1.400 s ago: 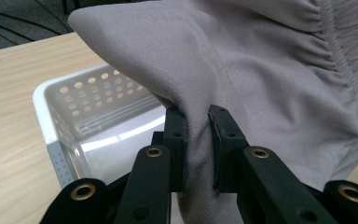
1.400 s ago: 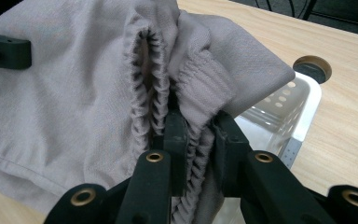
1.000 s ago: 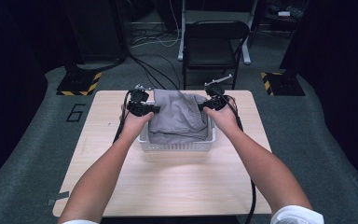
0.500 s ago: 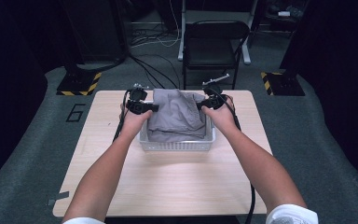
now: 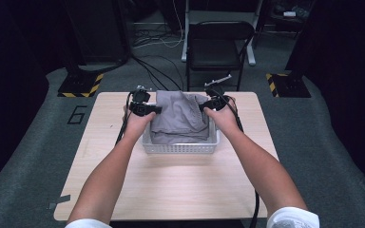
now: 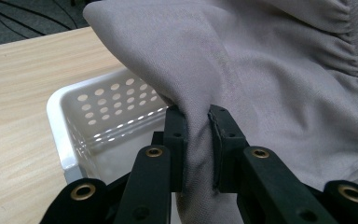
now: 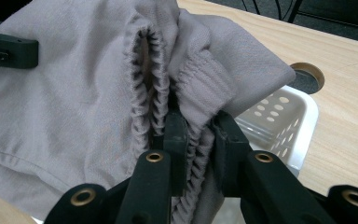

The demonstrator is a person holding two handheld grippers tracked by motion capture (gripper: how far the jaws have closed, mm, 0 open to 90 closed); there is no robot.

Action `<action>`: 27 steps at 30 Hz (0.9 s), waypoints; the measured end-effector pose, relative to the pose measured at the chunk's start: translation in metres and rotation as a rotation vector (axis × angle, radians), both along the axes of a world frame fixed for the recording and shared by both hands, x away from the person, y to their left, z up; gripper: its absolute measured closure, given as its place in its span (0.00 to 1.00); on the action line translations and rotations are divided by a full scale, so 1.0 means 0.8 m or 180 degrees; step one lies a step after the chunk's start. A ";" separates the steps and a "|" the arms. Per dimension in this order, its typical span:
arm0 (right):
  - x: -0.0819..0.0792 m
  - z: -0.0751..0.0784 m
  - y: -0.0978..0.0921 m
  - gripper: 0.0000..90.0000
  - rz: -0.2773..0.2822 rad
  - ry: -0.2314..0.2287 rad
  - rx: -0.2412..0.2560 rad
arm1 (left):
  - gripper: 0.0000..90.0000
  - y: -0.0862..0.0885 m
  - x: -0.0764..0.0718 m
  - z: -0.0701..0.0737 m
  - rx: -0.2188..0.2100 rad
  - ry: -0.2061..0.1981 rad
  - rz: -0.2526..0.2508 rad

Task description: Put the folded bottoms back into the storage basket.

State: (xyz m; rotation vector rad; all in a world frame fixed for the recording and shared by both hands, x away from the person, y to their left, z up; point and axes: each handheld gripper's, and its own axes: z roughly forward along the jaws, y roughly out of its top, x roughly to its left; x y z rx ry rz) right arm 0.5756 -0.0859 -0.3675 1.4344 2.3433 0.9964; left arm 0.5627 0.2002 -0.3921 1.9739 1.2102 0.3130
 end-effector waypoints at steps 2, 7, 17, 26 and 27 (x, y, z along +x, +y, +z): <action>0.001 -0.001 0.000 0.86 -0.0002 0.0012 -0.0004 | 0.88 -0.001 0.001 -0.002 0.0009 0.0015 0.0016; 0.003 -0.005 0.003 0.86 -0.0008 -0.0016 -0.0029 | 0.88 0.000 0.006 -0.008 0.0021 0.0040 0.0038; 0.005 -0.018 0.009 0.86 -0.0017 0.0029 -0.0081 | 0.88 -0.001 0.006 -0.019 0.0061 0.0063 0.0065; 0.003 -0.033 0.016 0.86 -0.0001 0.0072 -0.0143 | 0.88 -0.001 0.003 -0.040 0.0038 0.0135 0.0158; 0.003 -0.035 0.017 0.86 -0.0026 0.0070 -0.0149 | 0.88 -0.001 0.002 -0.041 0.0027 0.0142 0.0166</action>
